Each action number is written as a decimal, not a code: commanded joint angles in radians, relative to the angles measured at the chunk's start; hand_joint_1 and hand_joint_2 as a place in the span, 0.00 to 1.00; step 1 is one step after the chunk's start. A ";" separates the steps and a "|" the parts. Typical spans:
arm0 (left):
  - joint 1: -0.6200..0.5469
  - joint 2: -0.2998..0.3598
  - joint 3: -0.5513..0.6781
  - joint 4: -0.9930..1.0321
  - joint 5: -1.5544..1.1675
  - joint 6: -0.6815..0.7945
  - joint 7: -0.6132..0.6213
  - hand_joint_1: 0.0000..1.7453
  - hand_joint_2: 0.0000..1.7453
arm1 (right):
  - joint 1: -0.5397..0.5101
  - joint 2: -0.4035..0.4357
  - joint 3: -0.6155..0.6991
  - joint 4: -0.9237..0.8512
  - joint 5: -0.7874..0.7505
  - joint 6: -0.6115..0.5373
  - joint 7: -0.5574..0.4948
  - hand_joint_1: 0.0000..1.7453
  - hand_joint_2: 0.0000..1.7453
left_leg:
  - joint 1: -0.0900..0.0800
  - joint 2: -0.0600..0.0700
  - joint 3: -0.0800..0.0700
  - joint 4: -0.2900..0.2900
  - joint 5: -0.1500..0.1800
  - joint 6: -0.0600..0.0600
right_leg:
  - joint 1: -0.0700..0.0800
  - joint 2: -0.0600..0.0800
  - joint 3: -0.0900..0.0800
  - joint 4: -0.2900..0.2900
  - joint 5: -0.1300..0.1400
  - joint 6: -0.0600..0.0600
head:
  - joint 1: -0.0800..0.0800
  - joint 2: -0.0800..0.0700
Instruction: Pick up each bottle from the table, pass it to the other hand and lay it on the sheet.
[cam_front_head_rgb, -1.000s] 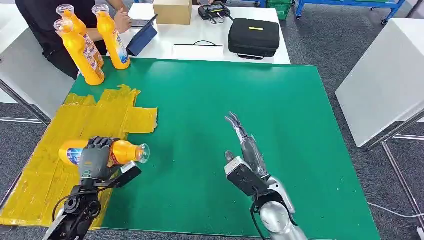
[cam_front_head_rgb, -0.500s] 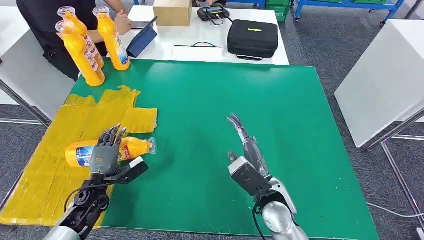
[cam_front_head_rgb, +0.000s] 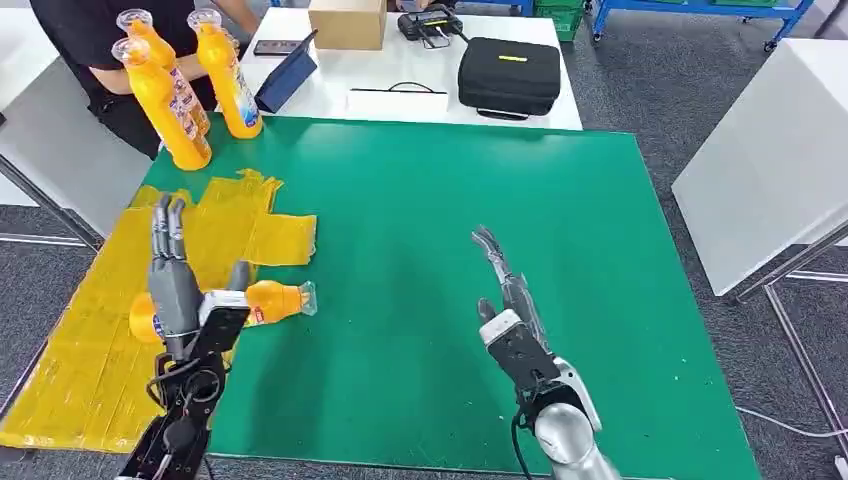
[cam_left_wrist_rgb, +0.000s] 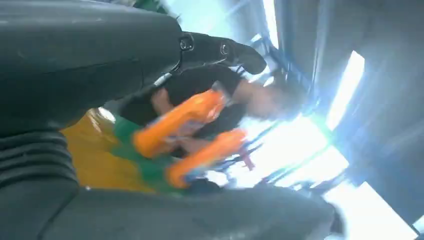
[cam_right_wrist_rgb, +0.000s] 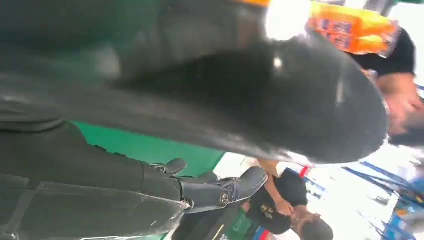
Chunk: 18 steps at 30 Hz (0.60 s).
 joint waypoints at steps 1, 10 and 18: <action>0.046 -0.077 -0.154 -0.253 0.223 -0.022 -0.043 0.00 0.00 | -0.028 -0.015 -0.016 0.069 -0.020 -0.059 -0.034 0.00 0.00 | 0.000 0.000 0.001 0.000 -0.001 -0.001 | 0.001 -0.001 0.001 0.000 0.000 -0.001 | 0.000 0.000; 0.017 -0.067 -0.311 -0.197 0.571 -0.441 0.068 0.00 0.00 | -0.022 0.001 -0.036 0.023 -0.057 -0.184 -0.112 0.00 0.00 | 0.001 -0.001 0.002 0.000 -0.001 -0.002 | 0.001 -0.003 0.002 0.000 -0.001 -0.002 | -0.001 0.000; -0.056 -0.069 -0.376 -0.022 0.639 -0.620 0.114 0.00 0.00 | -0.064 0.020 -0.055 0.011 -0.133 -0.225 -0.134 0.00 0.00 | 0.000 0.000 0.003 0.000 -0.001 -0.002 | 0.001 -0.002 0.003 0.000 0.000 -0.002 | 0.000 0.000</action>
